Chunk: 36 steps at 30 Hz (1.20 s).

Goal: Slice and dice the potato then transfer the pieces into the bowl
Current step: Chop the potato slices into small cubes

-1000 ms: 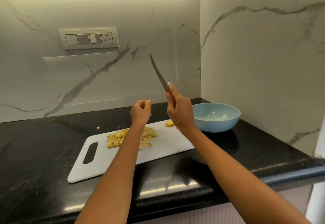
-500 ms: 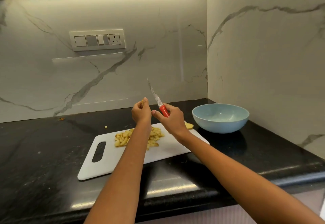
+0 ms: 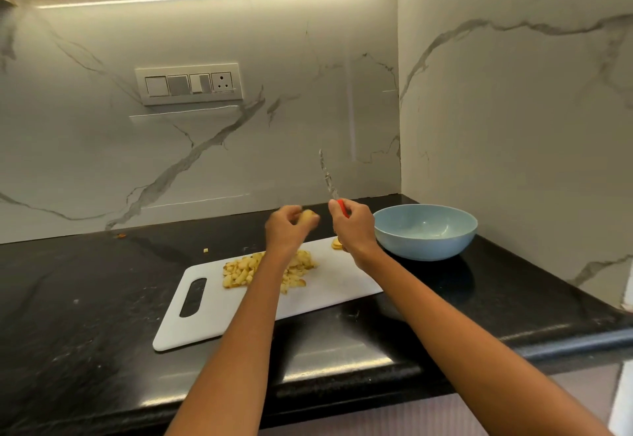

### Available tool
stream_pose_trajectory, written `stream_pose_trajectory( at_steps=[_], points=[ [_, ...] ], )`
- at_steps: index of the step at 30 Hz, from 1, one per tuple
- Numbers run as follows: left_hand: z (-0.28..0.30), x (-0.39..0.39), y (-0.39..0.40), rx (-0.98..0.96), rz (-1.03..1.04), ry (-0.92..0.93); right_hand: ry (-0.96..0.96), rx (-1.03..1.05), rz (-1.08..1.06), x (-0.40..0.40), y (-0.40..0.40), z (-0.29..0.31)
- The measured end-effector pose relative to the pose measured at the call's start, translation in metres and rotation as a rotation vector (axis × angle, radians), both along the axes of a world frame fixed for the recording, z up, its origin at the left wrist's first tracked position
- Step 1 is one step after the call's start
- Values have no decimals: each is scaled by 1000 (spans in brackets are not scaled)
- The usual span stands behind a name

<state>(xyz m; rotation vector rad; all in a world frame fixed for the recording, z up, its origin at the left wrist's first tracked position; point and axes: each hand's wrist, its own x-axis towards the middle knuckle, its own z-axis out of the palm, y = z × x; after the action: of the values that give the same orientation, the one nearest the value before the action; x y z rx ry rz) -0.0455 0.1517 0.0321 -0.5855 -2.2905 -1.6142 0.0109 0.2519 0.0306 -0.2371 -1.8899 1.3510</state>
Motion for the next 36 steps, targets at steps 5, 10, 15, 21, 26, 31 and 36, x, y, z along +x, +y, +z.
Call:
stream_pose_trajectory(
  at_steps=[5,10,15,21,26,31,36],
  points=[
    [-5,30,7,-560,-223,131,-37,-11,-23,8,5,3],
    [-17,35,-1,-672,-250,64,-178,67,-5,26,8,1],
    [-24,42,-1,-653,-241,85,-327,440,-165,57,8,-12],
    [-28,43,-6,-694,-151,194,-553,520,-243,92,5,-24],
    [-34,49,-6,-671,-73,204,-647,683,-238,107,-9,-23],
    [-35,47,-9,-634,-128,159,-660,767,-252,118,-16,-23],
    [-34,49,-5,-638,-124,162,-681,837,-267,123,-19,-23]
  ],
)
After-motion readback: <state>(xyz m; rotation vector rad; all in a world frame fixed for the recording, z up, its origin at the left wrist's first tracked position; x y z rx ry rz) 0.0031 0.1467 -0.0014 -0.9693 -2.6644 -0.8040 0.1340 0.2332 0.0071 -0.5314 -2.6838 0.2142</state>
